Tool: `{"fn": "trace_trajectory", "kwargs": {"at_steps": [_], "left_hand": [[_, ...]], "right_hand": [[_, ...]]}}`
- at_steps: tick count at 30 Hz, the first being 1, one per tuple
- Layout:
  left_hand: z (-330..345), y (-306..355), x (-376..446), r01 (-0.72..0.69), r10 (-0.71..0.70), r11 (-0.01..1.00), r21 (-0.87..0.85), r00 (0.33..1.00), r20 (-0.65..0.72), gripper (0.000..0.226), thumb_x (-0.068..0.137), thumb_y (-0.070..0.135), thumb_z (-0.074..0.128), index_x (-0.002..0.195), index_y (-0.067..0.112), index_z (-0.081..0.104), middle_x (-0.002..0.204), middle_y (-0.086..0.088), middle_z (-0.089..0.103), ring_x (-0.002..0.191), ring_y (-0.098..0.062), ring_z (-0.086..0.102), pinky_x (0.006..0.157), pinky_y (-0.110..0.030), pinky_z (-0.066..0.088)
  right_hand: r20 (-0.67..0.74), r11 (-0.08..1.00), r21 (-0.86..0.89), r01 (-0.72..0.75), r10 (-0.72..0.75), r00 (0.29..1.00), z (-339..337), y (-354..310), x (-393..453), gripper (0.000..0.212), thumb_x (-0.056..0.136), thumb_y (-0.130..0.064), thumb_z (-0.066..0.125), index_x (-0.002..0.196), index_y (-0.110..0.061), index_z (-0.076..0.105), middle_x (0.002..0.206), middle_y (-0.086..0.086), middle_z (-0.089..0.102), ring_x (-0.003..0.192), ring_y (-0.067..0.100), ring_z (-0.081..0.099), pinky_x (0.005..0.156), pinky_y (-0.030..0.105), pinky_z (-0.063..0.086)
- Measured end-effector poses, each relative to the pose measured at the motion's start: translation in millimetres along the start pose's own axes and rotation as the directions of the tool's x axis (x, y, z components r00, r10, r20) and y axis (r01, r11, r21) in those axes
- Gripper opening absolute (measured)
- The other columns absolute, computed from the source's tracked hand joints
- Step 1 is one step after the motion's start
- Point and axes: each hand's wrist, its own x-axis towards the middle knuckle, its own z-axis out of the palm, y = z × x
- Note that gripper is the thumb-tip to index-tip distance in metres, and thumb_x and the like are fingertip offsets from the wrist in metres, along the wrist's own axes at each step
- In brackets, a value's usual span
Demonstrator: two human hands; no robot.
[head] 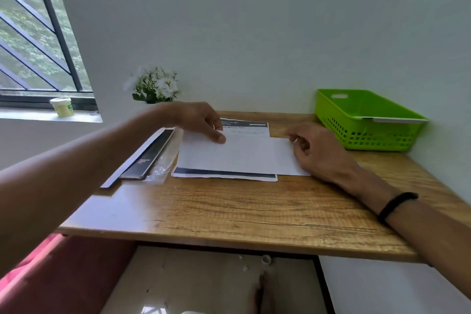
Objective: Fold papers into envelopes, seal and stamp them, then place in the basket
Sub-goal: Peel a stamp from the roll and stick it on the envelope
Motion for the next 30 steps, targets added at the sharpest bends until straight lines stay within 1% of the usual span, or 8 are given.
{"fn": "trace_trajectory", "kwargs": {"at_steps": [6,11,14,16,20,24,27,30], "left_hand": [[-16,-6,-39,0.034,-0.014,0.958,-0.284,0.997,0.073,0.022,0.101,0.023,0.066,0.118,0.009,0.067,0.110,-0.012,0.077,0.094,-0.029,0.077,0.072,-0.035,0.063],[-22,1,-64,0.015,-0.029,0.921,-0.390,0.999,-0.029,0.019,0.103,0.018,0.062,0.121,0.011,0.066,0.114,-0.015,0.076,0.100,-0.034,0.076,0.073,-0.039,0.065],[-17,8,-70,-0.023,-0.073,0.859,-0.512,0.984,-0.166,0.016,0.102,0.011,0.063,0.118,0.013,0.067,0.112,-0.017,0.074,0.094,-0.032,0.074,0.069,-0.039,0.064],[-6,19,-69,-0.072,-0.121,0.767,-0.638,0.960,-0.254,0.016,0.103,0.004,0.060,0.115,0.012,0.067,0.110,-0.018,0.073,0.090,-0.030,0.073,0.063,-0.036,0.064],[25,64,-58,-0.197,-0.207,0.527,-0.827,0.914,-0.349,0.028,0.102,-0.009,0.052,0.121,0.008,0.062,0.109,-0.022,0.069,0.089,-0.032,0.070,0.071,-0.045,0.065],[51,109,-40,-0.268,-0.247,0.349,-0.898,0.898,-0.364,0.040,0.098,-0.018,0.049,0.126,0.009,0.057,0.106,-0.020,0.067,0.088,-0.031,0.066,0.078,-0.051,0.061],[62,138,-25,-0.290,-0.245,0.293,-0.911,0.898,-0.365,0.046,0.097,-0.018,0.050,0.130,0.013,0.053,0.112,-0.018,0.066,0.091,-0.030,0.066,0.076,-0.047,0.062],[69,164,-8,-0.300,-0.207,0.355,-0.885,0.898,-0.388,0.045,0.097,-0.014,0.057,0.127,0.019,0.051,0.106,-0.012,0.065,0.088,-0.025,0.066,0.074,-0.047,0.064]], "right_hand": [[-0.302,0.990,-0.079,0.120,-0.139,0.943,-23,-24,-10,0.028,0.087,0.003,0.068,0.113,-0.005,0.070,0.104,0.009,0.066,0.091,0.023,0.063,0.080,0.039,0.057],[-0.472,0.974,-0.112,0.197,-0.227,0.852,-38,-72,-38,0.013,0.092,-0.006,0.072,0.104,-0.003,0.074,0.095,0.007,0.069,0.084,0.018,0.062,0.080,0.032,0.054],[-0.347,0.988,0.071,0.138,-0.105,0.932,-39,-109,-55,0.007,0.093,-0.019,0.075,0.090,-0.012,0.075,0.078,-0.006,0.067,0.066,0.007,0.058,0.063,0.027,0.052],[-0.131,0.945,0.282,-0.166,0.209,0.969,-36,-127,-57,0.021,0.090,-0.041,0.077,0.091,-0.020,0.077,0.076,-0.011,0.071,0.069,0.007,0.066,0.063,0.022,0.054],[0.180,0.555,0.573,-0.603,0.633,0.753,-30,-126,-40,0.052,0.077,-0.061,0.083,0.110,-0.022,0.074,0.087,-0.003,0.079,0.077,0.007,0.077,0.075,0.029,0.064],[0.327,0.142,0.816,-0.561,0.685,0.650,-41,-114,-27,0.041,0.083,-0.022,0.087,0.112,0.000,0.068,0.094,0.020,0.079,0.080,0.029,0.079,0.077,0.039,0.066],[0.277,0.089,0.871,-0.483,0.724,0.632,-59,-102,-25,0.019,0.089,0.002,0.077,0.104,0.003,0.064,0.089,0.023,0.075,0.073,0.028,0.074,0.069,0.035,0.066],[0.183,0.158,0.869,-0.470,0.779,0.600,-82,-79,-25,0.021,0.090,0.008,0.073,0.105,0.000,0.060,0.086,0.022,0.073,0.065,0.024,0.072,0.059,0.031,0.065]]}}
